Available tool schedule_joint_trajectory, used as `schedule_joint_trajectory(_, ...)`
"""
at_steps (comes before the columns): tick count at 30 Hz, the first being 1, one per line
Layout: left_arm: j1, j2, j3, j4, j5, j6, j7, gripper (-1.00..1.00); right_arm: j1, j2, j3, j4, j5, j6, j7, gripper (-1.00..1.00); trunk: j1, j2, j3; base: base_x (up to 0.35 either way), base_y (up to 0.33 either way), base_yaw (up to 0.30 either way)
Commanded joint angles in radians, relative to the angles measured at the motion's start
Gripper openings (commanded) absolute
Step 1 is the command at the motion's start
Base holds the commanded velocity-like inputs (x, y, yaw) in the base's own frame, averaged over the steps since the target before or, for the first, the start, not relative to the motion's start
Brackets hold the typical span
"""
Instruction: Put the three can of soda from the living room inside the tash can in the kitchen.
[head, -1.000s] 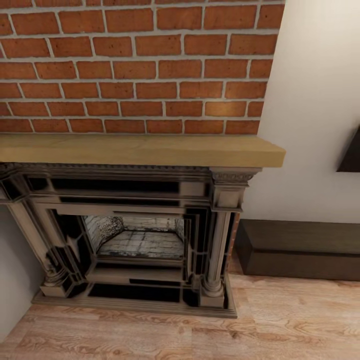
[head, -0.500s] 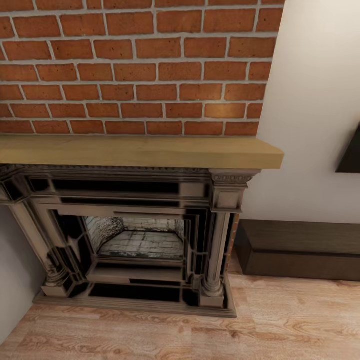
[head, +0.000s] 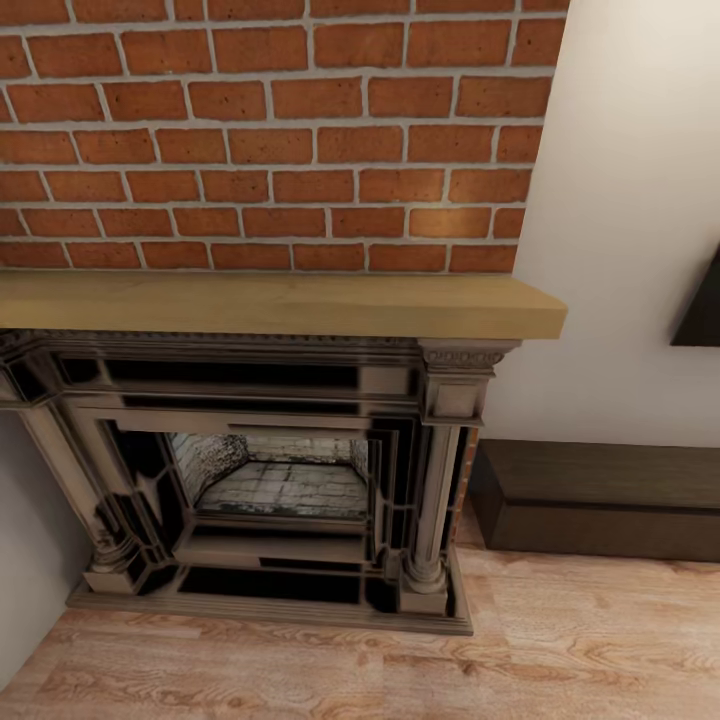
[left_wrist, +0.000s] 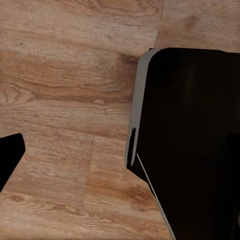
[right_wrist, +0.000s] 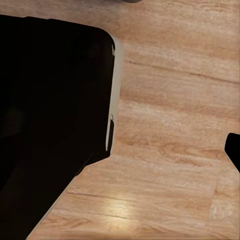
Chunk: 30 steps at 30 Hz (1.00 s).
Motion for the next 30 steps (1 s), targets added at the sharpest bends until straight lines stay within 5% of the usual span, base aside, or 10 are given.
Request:
schedule_joint_trajectory(1, 0.000, 0.000, 0.000, 0.000, 0.000, 0.000, 0.000, 1.00, 0.000, 0.000, 0.000, 0.000, 0.000, 0.000, 0.000, 1.00, 0.000, 0.000, 0.000, 0.000, 0.000, 0.000)
schedule_joint_trajectory(13, 0.001, -0.001, -0.001, -0.001, 0.000, 0.001, 0.000, 1.00, 0.003, -0.015, 0.000, -0.001, -0.040, -0.002, 0.000, 1.00, 0.000, 0.000, 0.000, 0.000, 0.000, 0.000)
schedule_joint_trajectory(30, -0.006, -0.003, 0.005, -0.003, 0.003, 0.010, 0.000, 1.00, -0.001, -0.001, 0.002, -0.016, -0.042, 0.003, 0.005, 1.00, 0.000, 0.000, 0.000, 0.000, 0.000, 0.000)
